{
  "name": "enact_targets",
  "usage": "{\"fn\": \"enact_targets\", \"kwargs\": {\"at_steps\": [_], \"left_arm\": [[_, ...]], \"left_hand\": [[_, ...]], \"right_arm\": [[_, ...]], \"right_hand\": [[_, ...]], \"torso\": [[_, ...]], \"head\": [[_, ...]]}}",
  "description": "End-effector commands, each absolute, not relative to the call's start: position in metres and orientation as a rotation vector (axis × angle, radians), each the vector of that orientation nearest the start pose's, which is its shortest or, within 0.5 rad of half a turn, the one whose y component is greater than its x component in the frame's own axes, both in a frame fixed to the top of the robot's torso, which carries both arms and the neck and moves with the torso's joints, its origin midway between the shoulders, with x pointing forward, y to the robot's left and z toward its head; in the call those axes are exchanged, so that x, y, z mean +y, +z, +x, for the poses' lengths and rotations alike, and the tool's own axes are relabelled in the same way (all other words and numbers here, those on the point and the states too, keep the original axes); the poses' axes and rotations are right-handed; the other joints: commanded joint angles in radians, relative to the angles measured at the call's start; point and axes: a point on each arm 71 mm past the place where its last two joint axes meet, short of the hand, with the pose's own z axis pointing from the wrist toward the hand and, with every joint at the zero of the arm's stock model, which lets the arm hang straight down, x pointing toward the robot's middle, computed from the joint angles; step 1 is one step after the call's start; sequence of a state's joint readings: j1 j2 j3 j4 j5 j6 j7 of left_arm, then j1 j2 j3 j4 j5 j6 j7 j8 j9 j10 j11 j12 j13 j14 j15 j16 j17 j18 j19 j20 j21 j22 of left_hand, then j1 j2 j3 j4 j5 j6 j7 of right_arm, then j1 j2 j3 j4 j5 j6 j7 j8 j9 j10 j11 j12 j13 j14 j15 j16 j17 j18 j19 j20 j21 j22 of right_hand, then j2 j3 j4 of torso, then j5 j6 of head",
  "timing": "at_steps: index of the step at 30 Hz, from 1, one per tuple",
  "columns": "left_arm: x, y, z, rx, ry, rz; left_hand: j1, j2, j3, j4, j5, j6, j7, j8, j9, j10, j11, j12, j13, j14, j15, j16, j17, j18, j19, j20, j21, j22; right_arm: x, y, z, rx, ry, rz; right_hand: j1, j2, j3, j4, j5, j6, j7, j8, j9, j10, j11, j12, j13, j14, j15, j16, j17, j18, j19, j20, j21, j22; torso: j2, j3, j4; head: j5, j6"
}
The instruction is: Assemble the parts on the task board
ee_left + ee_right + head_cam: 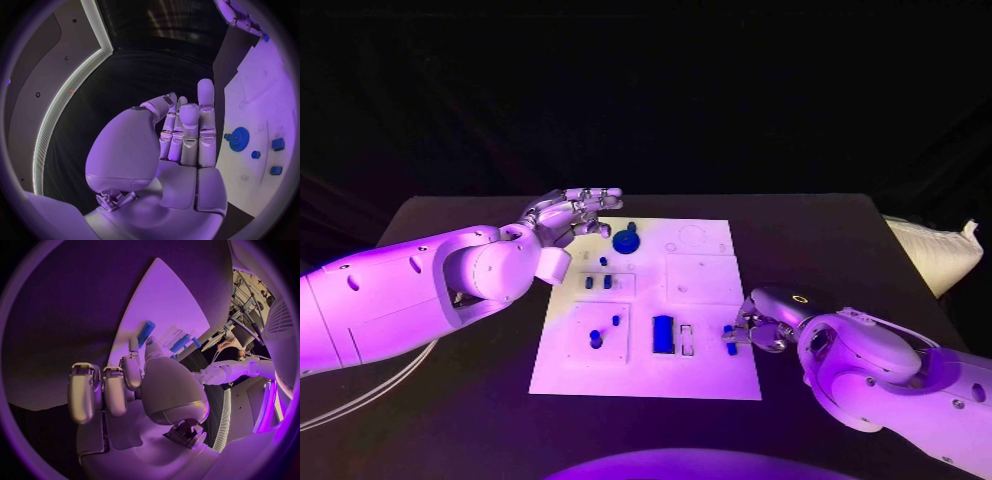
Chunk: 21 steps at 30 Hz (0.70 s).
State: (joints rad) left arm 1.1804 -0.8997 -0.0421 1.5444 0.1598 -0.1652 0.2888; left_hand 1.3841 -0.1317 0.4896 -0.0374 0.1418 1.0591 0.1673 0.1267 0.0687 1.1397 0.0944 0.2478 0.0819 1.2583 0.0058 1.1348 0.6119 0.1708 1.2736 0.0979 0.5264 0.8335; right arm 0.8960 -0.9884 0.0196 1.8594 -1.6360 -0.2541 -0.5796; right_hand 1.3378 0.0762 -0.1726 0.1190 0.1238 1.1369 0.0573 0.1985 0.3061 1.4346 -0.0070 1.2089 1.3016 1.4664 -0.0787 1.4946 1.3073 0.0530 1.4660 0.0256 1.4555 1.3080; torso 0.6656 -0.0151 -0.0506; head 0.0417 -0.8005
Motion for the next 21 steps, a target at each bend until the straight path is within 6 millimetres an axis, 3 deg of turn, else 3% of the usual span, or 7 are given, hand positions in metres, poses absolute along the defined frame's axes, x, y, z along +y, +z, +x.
{"fn": "enact_targets", "kwargs": {"at_steps": [1, 9, 16, 21], "left_arm": [[0.223, -0.194, 0.478, 1.53, -1.652, -1.345], [0.223, -0.195, 0.478, 1.533, -1.65, -1.346], [0.224, -0.195, 0.478, 1.538, -1.645, -1.338], [0.223, -0.195, 0.478, 1.541, -1.646, -1.334]], "left_hand": [[-0.009, 0.003, -0.005, 0.0, 0.003, -0.006, 0.004, 0.005, -0.001, -0.009, -0.001, 0.002, -0.002, -0.005, 0.0, -0.004, -0.001, 0.01, -0.007, 0.002, -0.003, -0.001], [-0.009, 0.003, -0.005, 0.0, 0.003, -0.006, 0.004, 0.005, -0.001, -0.009, -0.001, 0.002, -0.002, -0.005, 0.0, -0.004, -0.001, 0.01, -0.007, 0.002, -0.003, -0.001], [-0.009, 0.003, -0.005, 0.0, 0.003, -0.006, 0.004, 0.005, -0.001, -0.009, -0.001, 0.002, -0.002, -0.005, 0.0, -0.004, -0.001, 0.01, -0.007, 0.002, -0.003, -0.001], [-0.009, 0.003, -0.005, 0.0, 0.003, -0.006, 0.004, 0.005, -0.001, -0.009, -0.001, 0.002, -0.002, -0.005, 0.0, -0.004, -0.001, 0.01, -0.007, 0.002, -0.003, -0.001]], "right_arm": [[-0.195, -0.278, 0.368, 2.023, 0.266, -0.217], [-0.183, -0.29, 0.366, 2.029, 0.181, -0.408], [-0.18, -0.294, 0.363, 2.039, 0.159, -0.455], [-0.179, -0.293, 0.363, 2.034, 0.179, -0.429]], "right_hand": [[0.051, 0.0, 0.017, -0.025, -0.056, -0.005, 0.005, -0.017, -0.005, 0.0, -0.009, -0.011, -0.003, 0.074, -0.005, -0.008, 0.101, -0.01, 0.027, -0.002, -0.008, 0.09], [0.122, -0.017, 0.058, -0.084, -0.069, -0.001, 0.006, -0.027, -0.004, -0.011, -0.009, -0.033, -0.014, 0.074, -0.005, -0.008, 0.104, -0.01, 0.027, -0.001, -0.007, 0.092], [0.13, -0.016, 0.073, -0.095, -0.068, 0.001, 0.008, -0.031, -0.005, -0.013, -0.008, -0.039, -0.017, 0.075, -0.003, -0.007, 0.106, -0.011, 0.027, -0.001, -0.007, 0.093], [0.156, 0.002, 0.115, -0.119, -0.011, 0.009, 0.006, -0.037, -0.006, -0.014, -0.011, -0.041, -0.015, 0.075, -0.006, -0.007, 0.108, -0.011, 0.028, -0.002, -0.006, 0.096]], "torso": [[0.0, -0.0005, 0.0029], [0.001, -0.0006, 0.0052], [0.001, -0.0009, 0.0039], [0.002, -0.0008, 0.0067]], "head": [[0.0, -0.001], [0.001, -0.003], [0.002, -0.004], [0.0, -0.006]]}}
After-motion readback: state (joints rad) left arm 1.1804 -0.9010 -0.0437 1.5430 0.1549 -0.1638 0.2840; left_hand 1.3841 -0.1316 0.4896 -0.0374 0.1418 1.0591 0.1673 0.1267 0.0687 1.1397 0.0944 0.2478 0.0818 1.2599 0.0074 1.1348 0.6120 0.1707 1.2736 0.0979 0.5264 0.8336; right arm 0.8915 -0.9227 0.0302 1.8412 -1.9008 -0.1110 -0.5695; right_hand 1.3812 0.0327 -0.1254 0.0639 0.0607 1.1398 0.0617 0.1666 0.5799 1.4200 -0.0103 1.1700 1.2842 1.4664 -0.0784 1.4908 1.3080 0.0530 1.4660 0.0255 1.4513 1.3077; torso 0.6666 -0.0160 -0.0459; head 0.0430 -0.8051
